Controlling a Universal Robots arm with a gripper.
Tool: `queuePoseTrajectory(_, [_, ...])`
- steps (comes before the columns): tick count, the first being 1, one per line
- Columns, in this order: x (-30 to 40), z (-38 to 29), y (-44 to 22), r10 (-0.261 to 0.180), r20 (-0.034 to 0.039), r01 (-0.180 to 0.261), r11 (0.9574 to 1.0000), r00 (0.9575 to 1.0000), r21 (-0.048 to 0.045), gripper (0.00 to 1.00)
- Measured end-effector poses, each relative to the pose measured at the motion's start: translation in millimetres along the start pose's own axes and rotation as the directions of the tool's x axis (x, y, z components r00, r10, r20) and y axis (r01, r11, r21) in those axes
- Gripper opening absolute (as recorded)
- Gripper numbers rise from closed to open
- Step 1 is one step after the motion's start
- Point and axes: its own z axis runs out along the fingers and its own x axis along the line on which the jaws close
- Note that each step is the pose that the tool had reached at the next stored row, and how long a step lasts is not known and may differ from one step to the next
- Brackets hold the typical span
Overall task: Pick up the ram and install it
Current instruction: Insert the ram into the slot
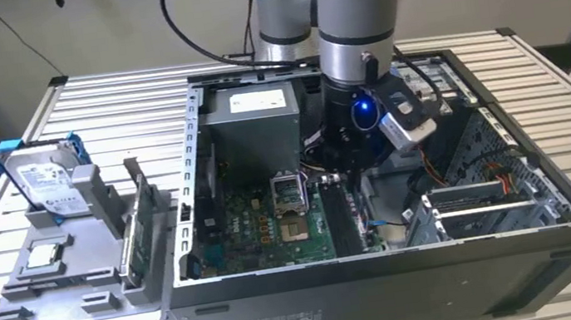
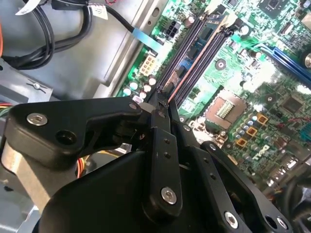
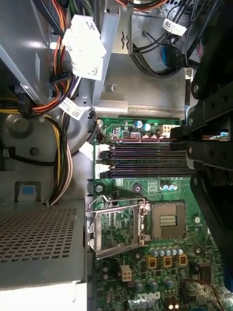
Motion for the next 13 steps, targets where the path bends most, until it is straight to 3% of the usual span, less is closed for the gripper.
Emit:
queuePoseTrajectory(5, [0.9,8.8,1.0,0.001,0.0054,-0.001,1.0,1.0,-0.0002,0.14])
queuePoseTrajectory(13, [1.6,21.0,2.2,0.0,-0.001,0.0,1.0,1.0,0.0,0.14])
